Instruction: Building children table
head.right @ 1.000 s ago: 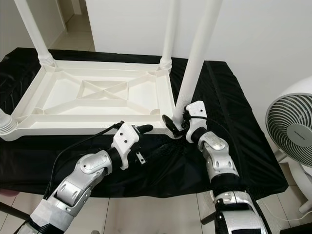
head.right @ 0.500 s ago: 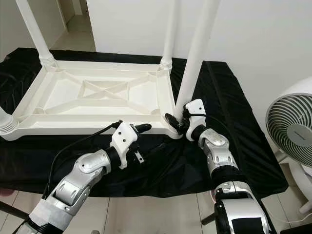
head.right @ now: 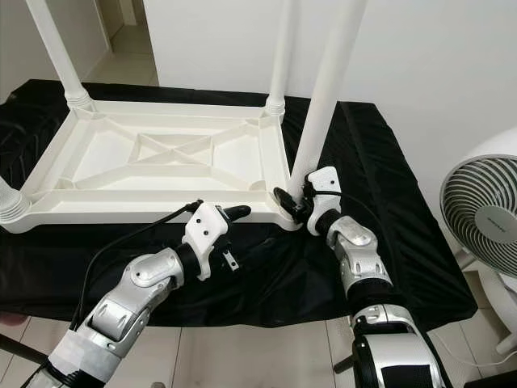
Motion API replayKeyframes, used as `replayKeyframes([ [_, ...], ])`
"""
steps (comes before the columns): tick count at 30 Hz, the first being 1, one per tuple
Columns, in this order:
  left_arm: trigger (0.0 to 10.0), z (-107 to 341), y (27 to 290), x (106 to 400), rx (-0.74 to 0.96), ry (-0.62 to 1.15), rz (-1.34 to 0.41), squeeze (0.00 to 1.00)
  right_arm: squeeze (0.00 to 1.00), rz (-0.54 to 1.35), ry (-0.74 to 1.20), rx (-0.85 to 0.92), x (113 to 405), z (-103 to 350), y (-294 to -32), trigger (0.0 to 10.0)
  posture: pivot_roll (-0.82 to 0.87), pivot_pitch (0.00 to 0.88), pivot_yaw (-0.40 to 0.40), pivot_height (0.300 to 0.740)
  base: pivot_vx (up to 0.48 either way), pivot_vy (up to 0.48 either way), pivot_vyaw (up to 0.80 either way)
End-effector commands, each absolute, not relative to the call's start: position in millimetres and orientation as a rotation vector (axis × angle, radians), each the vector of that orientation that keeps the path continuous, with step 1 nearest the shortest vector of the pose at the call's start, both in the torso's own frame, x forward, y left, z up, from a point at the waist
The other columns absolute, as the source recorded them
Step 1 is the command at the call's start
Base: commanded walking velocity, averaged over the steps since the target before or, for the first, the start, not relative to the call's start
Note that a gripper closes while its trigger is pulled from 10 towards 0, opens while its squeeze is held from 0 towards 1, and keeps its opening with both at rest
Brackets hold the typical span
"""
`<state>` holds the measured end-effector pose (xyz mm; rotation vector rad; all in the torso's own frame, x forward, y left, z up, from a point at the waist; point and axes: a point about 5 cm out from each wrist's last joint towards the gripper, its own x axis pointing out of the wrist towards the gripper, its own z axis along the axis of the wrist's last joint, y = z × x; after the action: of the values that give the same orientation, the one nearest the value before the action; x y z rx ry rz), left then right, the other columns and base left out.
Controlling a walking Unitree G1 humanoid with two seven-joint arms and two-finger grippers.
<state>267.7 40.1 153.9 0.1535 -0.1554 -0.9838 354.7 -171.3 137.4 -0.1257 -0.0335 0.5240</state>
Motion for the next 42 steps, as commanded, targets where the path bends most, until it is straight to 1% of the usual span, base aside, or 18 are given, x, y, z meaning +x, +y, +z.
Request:
replayKeyframes([
  [1,10.0,153,38,265,0.16,-0.149,-1.016,0.0,0.0,0.493,0.038,-0.13,349,120,-167,10.0,0.08,0.054,-0.037,0.74,0.0,0.0,0.0],
  [4,10.0,153,38,266,0.159,-0.15,-1.017,0.0,0.0,0.432,0.03,-0.114,349,122,-164,10.0,0.08,0.052,-0.035,0.74,0.0,0.0,0.0],
  [6,10.0,153,37,266,0.158,-0.15,-1.021,0.0,0.0,0.326,0.016,-0.095,349,126,-160,10.0,0.07,0.052,-0.032,0.74,0.0,0.0,0.0],
  [9,10.0,153,36,266,0.158,-0.15,-1.022,0.0,0.0,0.291,0.012,-0.089,348,127,-159,10.0,0.07,0.053,-0.033,0.74,0.0,0.0,0.0],
  [10,10.0,153,36,266,0.158,-0.15,-1.024,0.0,0.0,0.215,0.001,-0.063,348,129,-159,10.0,0.07,0.053,-0.031,0.74,0.0,0.0,0.0],
  [11,10.0,153,36,266,0.158,-0.15,-1.024,0.0,0.0,0.215,0.001,-0.063,348,129,-159,10.0,0.07,0.053,-0.031,0.74,0.0,0.0,0.0],
  [12,10.0,153,36,266,0.157,-0.149,-1.025,0.0,0.0,0.121,-0.011,-0.03,346,130,-157,10.0,0.07,0.053,-0.03,0.74,0.0,0.0,0.0],
  [13,10.0,153,36,266,0.157,-0.149,-1.025,0.0,0.0,0.121,-0.011,-0.03,346,130,-157,10.0,0.07,0.053,-0.03,0.74,0.0,0.0,0.0],
  [14,10.0,153,36,266,0.157,-0.149,-1.027,0.0,0.0,0.044,-0.009,-0.009,342,128,-153,10.0,0.07,0.052,-0.029,0.74,0.0,0.0,0.0],
  [16,10.0,153,36,266,0.157,-0.149,-1.027,0.0,0.0,0.044,-0.009,-0.009,342,128,-153,10.0,0.07,0.052,-0.029,0.74,0.0,0.0,0.0],
  [18,10.0,154,35,266,0.155,-0.151,-1.03,0.0,0.0,-0.091,-0.004,0.005,332,124,-138,10.0,0.07,0.05,-0.029,0.74,0.0,0.0,0.0],
  [19,10.0,154,35,266,0.154,-0.151,-1.03,0.0,0.0,-0.119,-0.003,0.018,326,123,-128,10.0,0.07,0.05,-0.03,0.74,0.0,0.0,0.0],
  [22,10.0,154,35,266,0.153,-0.151,-1.031,0.0,0.0,-0.121,-0.004,0.031,323,123,-119,10.0,0.07,0.05,-0.03,0.74,0.0,0.0,0.0],
  [24,10.0,153,35,266,0.152,-0.15,-1.032,0.0,0.0,-0.075,0.004,0.033,320,125,-106,10.0,0.07,0.05,-0.032,0.74,0.0,0.0,0.0],
  [35,10.0,153,35,264,0.151,-0.149,-1.031,0.0,0.0,-0.088,0.028,0.021,319,125,-109,10.0,0.08,0.047,-0.04,0.74,0.0,0.0,0.0],
  [36,10.0,153,35,264,0.151,-0.148,-1.03,0.0,1.0,-0.088,0.017,0.022,318,127,-111,10.0,0.08,0.044,-0.041,0.74,0.0,0.0,0.0],
  [41,10.0,152,35,264,0.152,-0.148,-1.029,0.0,1.0,-0.075,0.003,0.036,318,129,-113,10.0,0.08,0.042,-0.042,0.74,0.0,0.0,0.0],
  [42,10.0,153,35,264,0.153,-0.149,-1.029,0.0,1.0,-0.045,-0.007,0.043,318,130,-117,10.0,0.08,0.04,-0.043,0.74,0.0,0.0,0.0],
])
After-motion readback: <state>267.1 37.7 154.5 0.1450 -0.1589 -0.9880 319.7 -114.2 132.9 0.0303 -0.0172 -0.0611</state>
